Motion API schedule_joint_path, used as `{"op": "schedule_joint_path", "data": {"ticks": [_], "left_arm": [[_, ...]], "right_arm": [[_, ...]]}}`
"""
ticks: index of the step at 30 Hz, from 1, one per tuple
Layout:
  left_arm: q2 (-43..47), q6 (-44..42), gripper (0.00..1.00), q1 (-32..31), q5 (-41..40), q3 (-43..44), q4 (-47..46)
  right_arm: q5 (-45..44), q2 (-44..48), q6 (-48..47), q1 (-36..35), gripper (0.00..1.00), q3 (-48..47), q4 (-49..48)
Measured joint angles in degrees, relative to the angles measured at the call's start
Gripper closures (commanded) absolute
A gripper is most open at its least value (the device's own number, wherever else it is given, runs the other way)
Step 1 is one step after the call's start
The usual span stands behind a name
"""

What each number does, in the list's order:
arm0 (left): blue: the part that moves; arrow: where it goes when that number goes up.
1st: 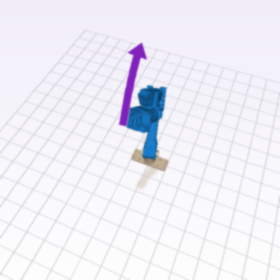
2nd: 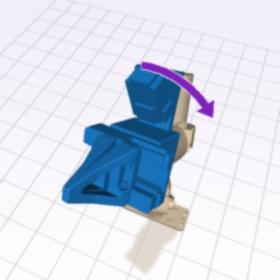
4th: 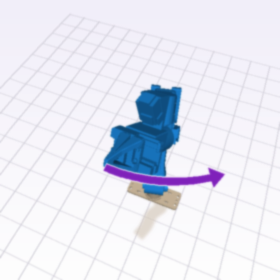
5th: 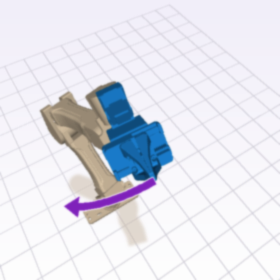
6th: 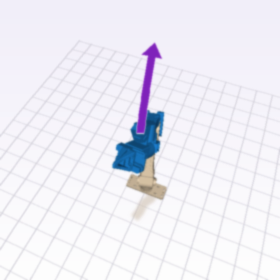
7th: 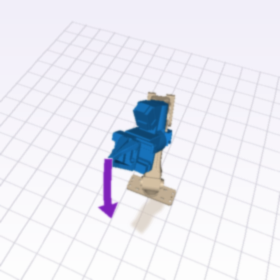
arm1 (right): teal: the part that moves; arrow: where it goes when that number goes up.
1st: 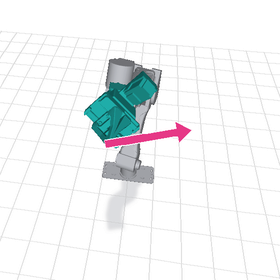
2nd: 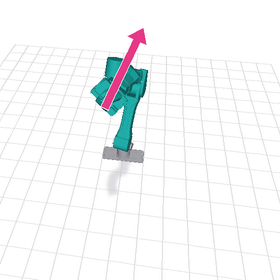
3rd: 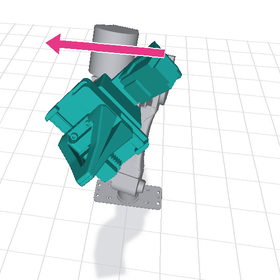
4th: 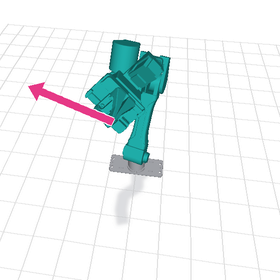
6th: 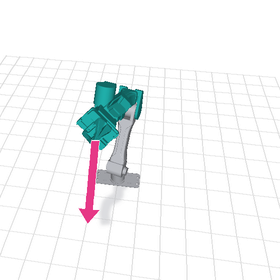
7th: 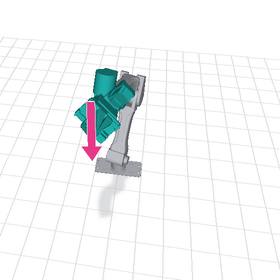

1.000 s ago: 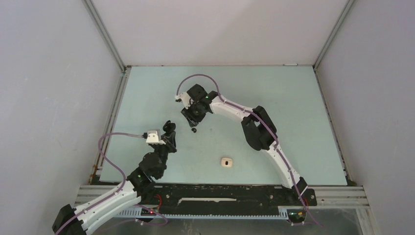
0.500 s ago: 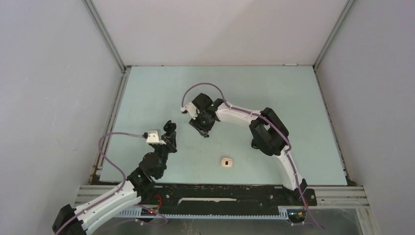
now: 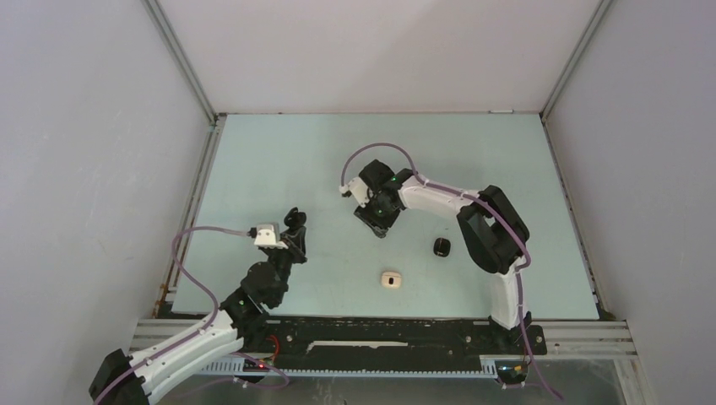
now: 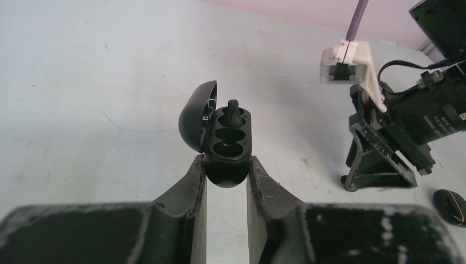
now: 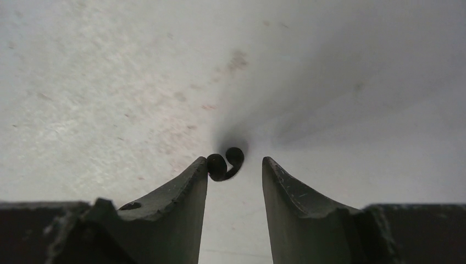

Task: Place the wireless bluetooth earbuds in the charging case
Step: Adjust the earbud at the center of the board.

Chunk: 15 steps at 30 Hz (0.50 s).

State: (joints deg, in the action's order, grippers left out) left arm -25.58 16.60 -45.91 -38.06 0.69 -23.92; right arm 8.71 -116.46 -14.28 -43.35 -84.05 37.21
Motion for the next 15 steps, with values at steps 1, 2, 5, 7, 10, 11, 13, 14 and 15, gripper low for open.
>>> {"op": "schedule_joint_path", "data": {"ticks": [1,2,5,7,10,11,13,14,15], "left_arm": [[-0.2,0.0,1.00,0.0,0.2,0.0,-0.2],[-0.4,0.0,1.00,0.0,0.4,0.0,-0.5],[-1.2,0.0,1.00,0.0,0.9,0.0,-1.2],[-1.8,0.0,1.00,0.0,1.1,0.0,-1.6],[-2.5,0.0,1.00,0.1,1.5,0.0,-1.8],[-2.6,0.0,1.00,0.1,1.7,0.0,-1.9],[-2.6,0.1,1.00,0.1,2.0,0.0,-2.1],[-2.6,0.1,1.00,0.1,2.2,0.0,-2.2],[-2.6,0.1,1.00,0.1,2.3,0.0,-2.3]], "right_arm": [[0.0,0.5,-0.1,0.9,0.56,0.3,0.3],[0.1,1.0,-0.2,1.8,0.56,0.6,0.6],[0.4,2.2,-0.2,4.1,0.55,0.8,1.5],[0.5,3.1,-0.4,5.3,0.55,0.9,1.7],[2.1,4.3,-0.6,6.6,0.54,1.3,2.0],[3.7,5.0,-0.7,6.9,0.55,1.8,2.0],[6.7,7.1,-1.2,7.1,0.58,3.1,2.1],[8.2,8.4,-1.7,7.2,0.60,3.8,2.1],[9.3,9.7,-2.4,7.3,0.62,4.5,2.0]]}}
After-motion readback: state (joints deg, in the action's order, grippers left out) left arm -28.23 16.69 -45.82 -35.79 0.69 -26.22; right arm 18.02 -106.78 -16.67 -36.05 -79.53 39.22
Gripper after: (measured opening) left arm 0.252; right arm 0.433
